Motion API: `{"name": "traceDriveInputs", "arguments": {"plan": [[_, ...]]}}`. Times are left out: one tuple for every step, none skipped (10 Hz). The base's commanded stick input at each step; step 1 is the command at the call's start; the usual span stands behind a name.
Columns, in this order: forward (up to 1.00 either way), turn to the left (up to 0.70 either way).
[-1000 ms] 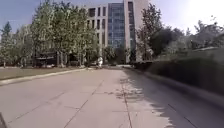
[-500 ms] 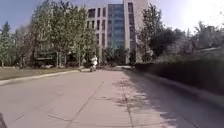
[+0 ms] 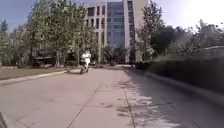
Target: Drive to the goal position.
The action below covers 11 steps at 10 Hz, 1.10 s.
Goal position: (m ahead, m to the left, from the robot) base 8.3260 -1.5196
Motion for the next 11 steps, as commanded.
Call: {"name": "traceDriveInputs", "arguments": {"plan": [[0.70,0.00],[0.70,0.00],[0.70,0.00],[0.70,0.00],[0.70,0.00],[0.70,0.00],[0.70,0.00],[0.70,0.00],[0.70,0.00],[0.70,0.00],[0.70,0.00]]}}
